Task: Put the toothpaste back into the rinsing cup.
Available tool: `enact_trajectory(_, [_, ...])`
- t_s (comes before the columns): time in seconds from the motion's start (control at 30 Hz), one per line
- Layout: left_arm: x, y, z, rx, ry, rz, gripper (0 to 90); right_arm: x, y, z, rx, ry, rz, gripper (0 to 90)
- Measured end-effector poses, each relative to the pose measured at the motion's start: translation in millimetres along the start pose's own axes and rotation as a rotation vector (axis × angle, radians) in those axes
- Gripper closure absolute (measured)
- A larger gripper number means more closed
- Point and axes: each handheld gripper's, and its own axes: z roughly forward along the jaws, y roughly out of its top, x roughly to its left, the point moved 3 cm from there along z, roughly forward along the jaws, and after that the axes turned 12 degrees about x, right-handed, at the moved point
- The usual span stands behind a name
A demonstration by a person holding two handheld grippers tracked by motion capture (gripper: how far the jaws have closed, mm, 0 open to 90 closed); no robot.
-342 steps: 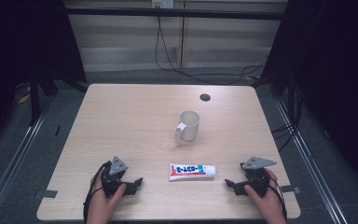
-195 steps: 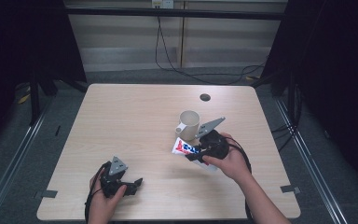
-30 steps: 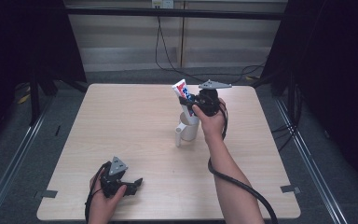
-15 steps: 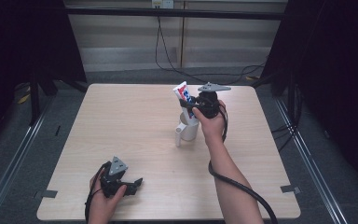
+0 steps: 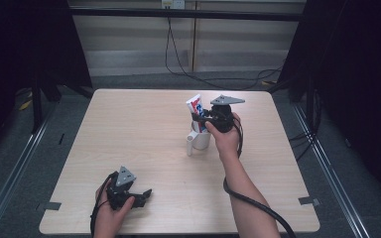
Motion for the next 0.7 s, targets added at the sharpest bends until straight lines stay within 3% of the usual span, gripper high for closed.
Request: enact_trajectory(0.7, [0.6,-0.1,-0.3,0.006,0.004,0.01,14.9,2.9,-22.8,2.1,0.087,-0.011,-0.026,59.0])
